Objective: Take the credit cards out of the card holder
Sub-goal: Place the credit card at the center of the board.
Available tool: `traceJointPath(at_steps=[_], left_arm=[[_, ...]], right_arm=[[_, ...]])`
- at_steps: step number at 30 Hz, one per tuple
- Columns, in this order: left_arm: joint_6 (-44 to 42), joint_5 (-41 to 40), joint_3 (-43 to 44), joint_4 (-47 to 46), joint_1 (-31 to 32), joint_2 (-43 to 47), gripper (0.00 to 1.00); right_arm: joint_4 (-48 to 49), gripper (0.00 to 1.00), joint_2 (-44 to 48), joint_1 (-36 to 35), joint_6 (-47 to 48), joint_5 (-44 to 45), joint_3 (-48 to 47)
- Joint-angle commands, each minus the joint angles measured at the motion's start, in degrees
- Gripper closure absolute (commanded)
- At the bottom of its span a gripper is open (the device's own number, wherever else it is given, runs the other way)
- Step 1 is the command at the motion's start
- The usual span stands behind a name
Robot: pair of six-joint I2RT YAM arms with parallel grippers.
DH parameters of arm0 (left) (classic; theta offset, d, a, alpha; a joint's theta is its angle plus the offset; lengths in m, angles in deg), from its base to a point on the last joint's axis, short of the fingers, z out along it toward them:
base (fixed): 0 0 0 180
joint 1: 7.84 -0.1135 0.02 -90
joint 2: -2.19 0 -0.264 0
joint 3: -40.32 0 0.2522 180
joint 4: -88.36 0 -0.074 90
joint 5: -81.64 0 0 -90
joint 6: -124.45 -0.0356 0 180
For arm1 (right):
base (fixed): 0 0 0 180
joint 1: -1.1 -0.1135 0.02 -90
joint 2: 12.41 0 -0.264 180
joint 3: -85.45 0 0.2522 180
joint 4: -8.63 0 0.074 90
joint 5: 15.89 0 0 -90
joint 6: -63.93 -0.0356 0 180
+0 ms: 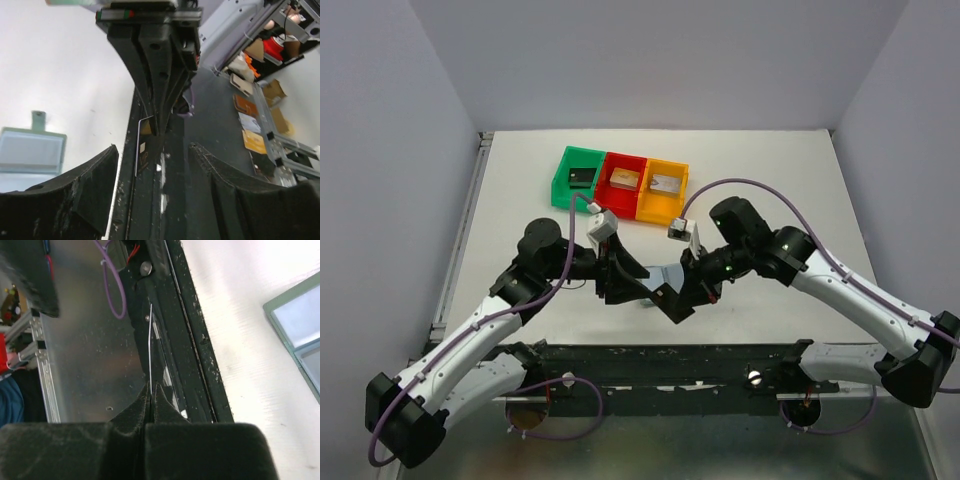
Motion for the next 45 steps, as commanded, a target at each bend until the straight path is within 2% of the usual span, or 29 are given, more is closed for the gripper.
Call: traceJointPath(at_steps=[1, 9, 20, 28, 29, 31, 32, 34, 37, 42, 45], left_arm=[[-1.5, 9.4, 0.8, 3.2, -0.2, -4.6, 0.34], [-1.5, 8.2, -0.3, 2.1, 0.7, -5.6, 0.35], [-4.4, 7.4, -0.3, 4.9, 3.8, -6.8, 0.52], [-4.6, 7.8, -0.4, 4.6, 4.0, -6.6, 0.75], [-4.4, 8.0, -0.6, 4.3, 4.0, -6.5, 0.8], [-4.1, 8.1, -0.9, 3.6, 4.0, -6.3, 0.96], [-3.9, 7.8, -0.9, 3.3, 4.0, -6.3, 1.0], [-3.7, 5.8, -1.2, 3.4, 3.9, -5.2, 1.0], [-3.1, 3.8, -1.8, 4.3, 1.5, -3.2, 1.0], [-3.3, -2.6, -1.0, 13.7, -9.3, -0.6, 1.0], [-0.9, -9.9, -1.0, 17.8, -17.5, -1.4, 1.0]], right_arm=[[-6.7, 1.0, -1.5, -2.8, 2.4, 3.7, -3.6], [-7.3, 1.0, -3.5, -5.7, 4.2, 5.0, -6.5], [-8.1, 1.0, -4.8, -6.8, 4.6, 5.6, -9.6], [-8.1, 1.0, -5.0, -7.2, 4.9, 5.8, -9.9], [-8.2, 1.0, -5.0, -7.1, 4.9, 5.8, -9.9], [-8.0, 0.99, -4.8, -7.1, 4.8, 5.9, -9.7], [-7.9, 0.89, -4.7, -7.2, 4.6, 6.5, -9.7], [-6.9, 0.65, -3.7, -7.1, 3.2, 9.8, -9.4], [-3.2, 0.45, -0.3, -6.3, -2.5, 16.7, -7.8], [1.6, 0.41, 7.7, -0.3, -7.9, 25.7, -4.5], [5.6, 0.41, 12.9, 1.5, -10.3, 35.6, -0.6]])
